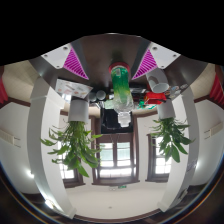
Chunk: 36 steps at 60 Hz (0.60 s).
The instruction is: Pour water
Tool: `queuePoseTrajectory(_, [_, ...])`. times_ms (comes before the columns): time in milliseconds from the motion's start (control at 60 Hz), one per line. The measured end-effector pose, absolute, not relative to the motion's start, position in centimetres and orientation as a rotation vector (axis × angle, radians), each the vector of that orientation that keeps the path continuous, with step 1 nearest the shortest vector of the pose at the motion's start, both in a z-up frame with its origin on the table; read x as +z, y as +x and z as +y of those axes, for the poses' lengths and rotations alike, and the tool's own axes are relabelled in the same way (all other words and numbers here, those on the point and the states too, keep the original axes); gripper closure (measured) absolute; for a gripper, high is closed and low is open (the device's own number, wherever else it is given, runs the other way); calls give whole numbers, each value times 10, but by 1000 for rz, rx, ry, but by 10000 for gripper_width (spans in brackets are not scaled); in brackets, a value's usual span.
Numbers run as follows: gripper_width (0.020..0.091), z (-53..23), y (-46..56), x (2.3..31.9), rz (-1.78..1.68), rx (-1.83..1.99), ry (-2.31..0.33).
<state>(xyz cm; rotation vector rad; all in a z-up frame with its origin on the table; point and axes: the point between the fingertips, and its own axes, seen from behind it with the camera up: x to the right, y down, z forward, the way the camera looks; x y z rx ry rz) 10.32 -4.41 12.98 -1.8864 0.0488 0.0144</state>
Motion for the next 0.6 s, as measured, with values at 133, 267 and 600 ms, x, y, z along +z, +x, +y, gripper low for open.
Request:
queuePoseTrajectory(133, [255,-73,110,147,55,-9,-1858])
queuePoseTrajectory(267, [256,-90,119,160,80,-8,-1840])
queuePoseTrajectory(600, [257,-103,123,191,69,-30,-1775])
